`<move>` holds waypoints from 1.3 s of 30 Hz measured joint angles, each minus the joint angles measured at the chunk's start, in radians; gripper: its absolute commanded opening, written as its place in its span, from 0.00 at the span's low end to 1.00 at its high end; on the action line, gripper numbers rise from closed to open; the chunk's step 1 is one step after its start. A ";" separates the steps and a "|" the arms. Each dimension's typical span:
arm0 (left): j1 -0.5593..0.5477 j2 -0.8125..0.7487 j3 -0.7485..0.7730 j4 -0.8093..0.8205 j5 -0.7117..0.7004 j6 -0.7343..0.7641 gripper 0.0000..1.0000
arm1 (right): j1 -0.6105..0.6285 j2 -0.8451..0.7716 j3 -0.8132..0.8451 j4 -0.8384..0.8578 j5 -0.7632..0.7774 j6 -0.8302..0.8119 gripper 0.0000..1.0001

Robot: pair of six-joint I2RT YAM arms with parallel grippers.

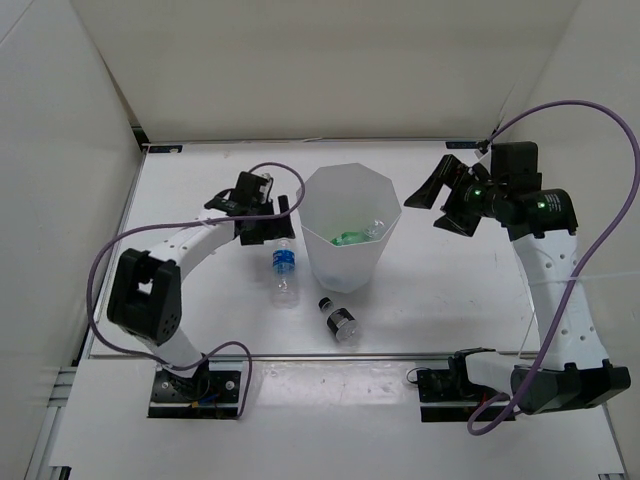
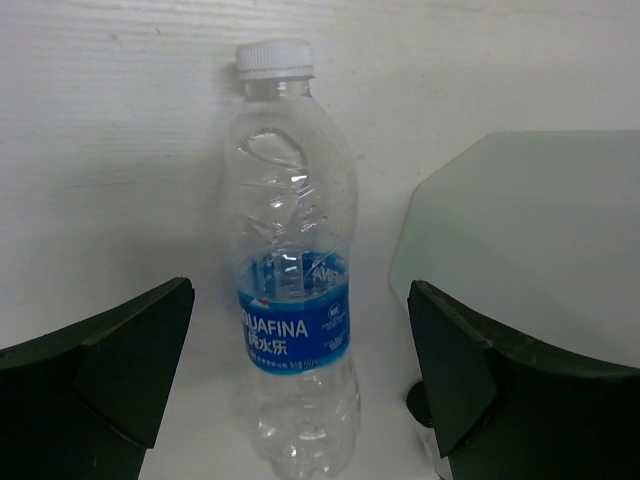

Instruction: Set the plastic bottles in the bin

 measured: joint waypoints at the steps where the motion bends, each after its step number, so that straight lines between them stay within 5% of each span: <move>1: -0.010 0.027 0.000 0.006 0.000 0.000 1.00 | 0.000 0.000 0.000 0.000 0.000 -0.001 0.97; 10: -0.051 0.146 -0.034 0.018 -0.005 -0.020 0.76 | 0.000 -0.001 -0.001 0.000 0.002 -0.004 0.98; 18: 0.018 0.033 0.027 -0.065 -0.036 -0.027 0.68 | 0.000 -0.002 -0.012 -0.003 0.019 -0.017 0.99; 22: 0.058 -0.048 0.178 -0.090 -0.041 -0.028 0.68 | 0.000 -0.002 -0.013 -0.003 0.024 -0.018 0.99; 28: 0.055 -0.111 0.346 -0.071 -0.031 -0.015 0.91 | 0.000 -0.002 -0.013 -0.003 0.024 -0.018 0.99; 39: 0.054 -0.043 -0.022 -0.082 0.019 -0.013 0.91 | 0.000 -0.002 -0.032 0.000 0.023 -0.018 0.99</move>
